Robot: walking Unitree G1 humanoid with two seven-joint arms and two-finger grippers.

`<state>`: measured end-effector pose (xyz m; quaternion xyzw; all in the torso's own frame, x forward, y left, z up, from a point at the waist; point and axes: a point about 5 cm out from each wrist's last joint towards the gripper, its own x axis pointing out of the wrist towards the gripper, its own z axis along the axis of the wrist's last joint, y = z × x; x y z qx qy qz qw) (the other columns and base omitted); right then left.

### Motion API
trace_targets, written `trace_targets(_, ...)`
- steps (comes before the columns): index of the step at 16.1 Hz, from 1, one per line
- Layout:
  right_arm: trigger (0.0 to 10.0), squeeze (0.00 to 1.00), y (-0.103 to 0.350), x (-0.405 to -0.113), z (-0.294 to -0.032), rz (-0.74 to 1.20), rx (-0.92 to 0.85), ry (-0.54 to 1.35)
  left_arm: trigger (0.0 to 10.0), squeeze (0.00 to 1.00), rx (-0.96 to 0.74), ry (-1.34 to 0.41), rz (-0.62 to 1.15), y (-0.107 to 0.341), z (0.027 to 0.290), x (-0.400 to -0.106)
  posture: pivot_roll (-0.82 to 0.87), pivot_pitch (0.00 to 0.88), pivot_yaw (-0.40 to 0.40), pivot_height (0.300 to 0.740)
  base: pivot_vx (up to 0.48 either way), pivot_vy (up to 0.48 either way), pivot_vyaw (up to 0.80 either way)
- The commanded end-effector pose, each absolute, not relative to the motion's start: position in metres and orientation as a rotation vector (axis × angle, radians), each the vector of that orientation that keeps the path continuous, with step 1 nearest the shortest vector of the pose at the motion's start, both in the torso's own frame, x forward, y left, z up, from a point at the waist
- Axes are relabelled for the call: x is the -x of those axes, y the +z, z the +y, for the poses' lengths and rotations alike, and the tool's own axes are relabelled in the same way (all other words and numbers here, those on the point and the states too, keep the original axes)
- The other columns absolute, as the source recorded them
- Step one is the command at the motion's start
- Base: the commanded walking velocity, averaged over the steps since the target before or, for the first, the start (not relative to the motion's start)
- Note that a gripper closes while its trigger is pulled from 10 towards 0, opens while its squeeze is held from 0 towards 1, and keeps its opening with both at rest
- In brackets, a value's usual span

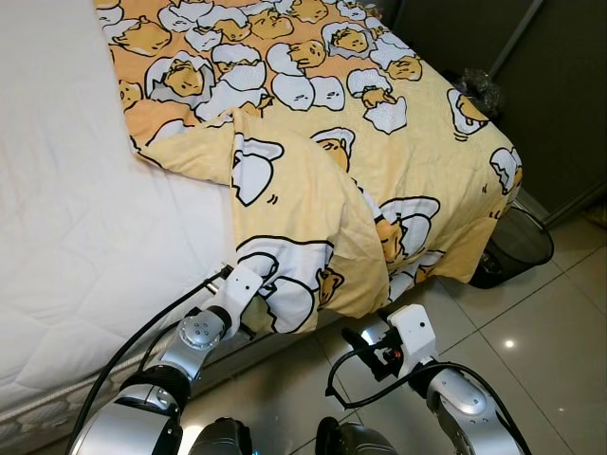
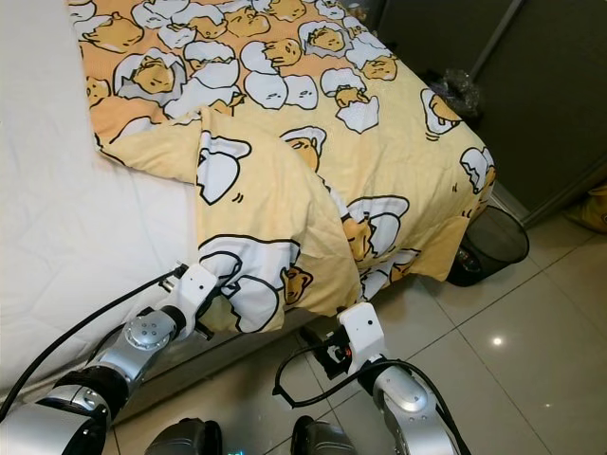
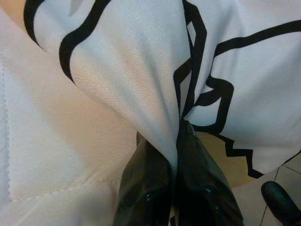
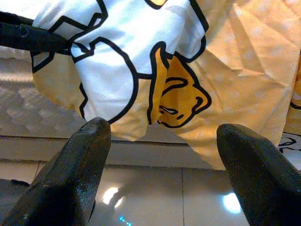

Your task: Clean up the room

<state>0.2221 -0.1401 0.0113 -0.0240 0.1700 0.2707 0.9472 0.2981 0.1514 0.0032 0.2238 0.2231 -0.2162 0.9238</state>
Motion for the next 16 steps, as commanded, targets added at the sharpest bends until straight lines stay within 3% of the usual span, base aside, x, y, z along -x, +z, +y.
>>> trace_targets(1, 10.0, 0.00, 0.008, -0.220, -0.146, 0.368, 0.057, 0.547, 10.0, 0.00, -0.444, -0.582, 0.546, -0.018, 0.134, -0.276, -0.04, 0.145, -0.121, 0.740, -0.382, 0.000, 0.00)
trace_targets(9, 10.0, 0.00, 0.006, -0.219, -0.147, 0.379, 0.055, 0.548, 10.0, 0.00, -0.457, -0.656, 0.559, -0.026, 0.122, -0.265, -0.04, 0.146, -0.120, 0.740, -0.399, 0.000, 0.00)
trace_targets(14, 10.0, 0.00, 0.006, -0.219, -0.146, 0.383, 0.057, 0.558, 10.0, 0.00, -0.532, -0.867, 0.631, -0.045, 0.086, -0.236, -0.05, 0.143, -0.122, 0.740, 0.000, 0.000, 0.00)
trace_targets(16, 10.0, 0.00, 0.006, -0.219, -0.146, 0.385, 0.059, 0.559, 10.0, 0.00, -0.478, -0.920, 0.681, -0.050, 0.075, -0.225, -0.05, 0.142, -0.122, 0.740, 0.000, 0.000, 0.00)
